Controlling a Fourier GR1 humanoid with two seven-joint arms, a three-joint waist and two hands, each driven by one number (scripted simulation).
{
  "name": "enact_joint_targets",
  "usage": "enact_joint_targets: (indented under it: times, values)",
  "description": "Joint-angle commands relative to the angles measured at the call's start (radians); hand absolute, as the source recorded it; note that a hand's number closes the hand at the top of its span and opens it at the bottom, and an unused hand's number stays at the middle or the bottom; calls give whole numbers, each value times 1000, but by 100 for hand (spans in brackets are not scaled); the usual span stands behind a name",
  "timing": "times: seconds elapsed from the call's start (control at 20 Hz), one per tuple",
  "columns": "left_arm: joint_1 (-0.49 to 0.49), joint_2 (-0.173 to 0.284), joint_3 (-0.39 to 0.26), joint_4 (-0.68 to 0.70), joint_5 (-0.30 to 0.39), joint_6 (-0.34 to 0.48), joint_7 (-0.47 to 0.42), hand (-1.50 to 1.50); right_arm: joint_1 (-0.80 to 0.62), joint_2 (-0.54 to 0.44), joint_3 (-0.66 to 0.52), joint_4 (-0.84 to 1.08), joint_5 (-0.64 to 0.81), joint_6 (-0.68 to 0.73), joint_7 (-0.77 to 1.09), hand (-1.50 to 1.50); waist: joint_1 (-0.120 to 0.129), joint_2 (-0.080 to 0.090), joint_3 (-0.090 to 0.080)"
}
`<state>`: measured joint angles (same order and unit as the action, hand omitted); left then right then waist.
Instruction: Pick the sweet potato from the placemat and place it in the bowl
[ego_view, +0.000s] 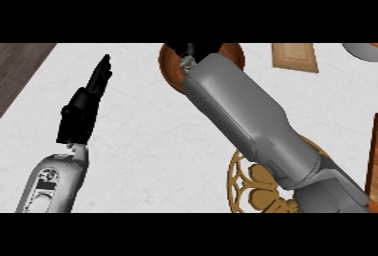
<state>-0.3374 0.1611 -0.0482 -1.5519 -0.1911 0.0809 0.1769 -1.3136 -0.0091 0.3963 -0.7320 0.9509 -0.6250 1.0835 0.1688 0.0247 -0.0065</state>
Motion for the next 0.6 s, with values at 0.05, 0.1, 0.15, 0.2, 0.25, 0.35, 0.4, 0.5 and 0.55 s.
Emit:
enact_joint_targets:
  times: [0.05, 0.1, 0.15, 0.2, 0.25, 0.35, 0.4, 0.5, 0.55]
  values:
    - [-2, 1, 22, 26, -8, 22, -11, 0, -11, 9, 33, 126, 78, -165, 195, 150, -33, 6, 1]
    - [36, 16, 27, -7, 14, -3, -11, 0, -25, 9, 29, 154, 90, -157, 202, 150, -31, -3, 2]
    - [48, 16, 23, -2, 2, 4, -30, 0, 19, 9, 59, 170, 104, -177, 211, 150, -36, -3, 2]
    - [38, 1, 18, -8, 0, 15, -12, 0, -33, 9, 44, 208, 120, -137, 220, 150, -48, -5, 2]
    - [-25, 18, 46, -13, 5, 19, 39, 0, -14, 9, 70, 200, 122, -128, 241, 150, -64, -11, 3]
    - [-7, 25, 55, 1, 8, 15, 11, 0, 10, 9, 76, 288, 168, -139, 234, 150, -70, -4, 3]
    - [41, 26, 48, -3, 13, 4, -17, 0, 26, 9, 62, 309, 163, -161, 227, 150, -66, -2, 3]
    - [-16, 14, 42, 19, 4, 13, 21, 0, 20, 9, 94, 335, 180, -160, 240, 150, -70, 0, 4]
    - [-3, 11, 42, 9, -4, 26, 3, 0, 16, 9, 68, 384, 188, -163, 226, 150, -68, 4, 4]
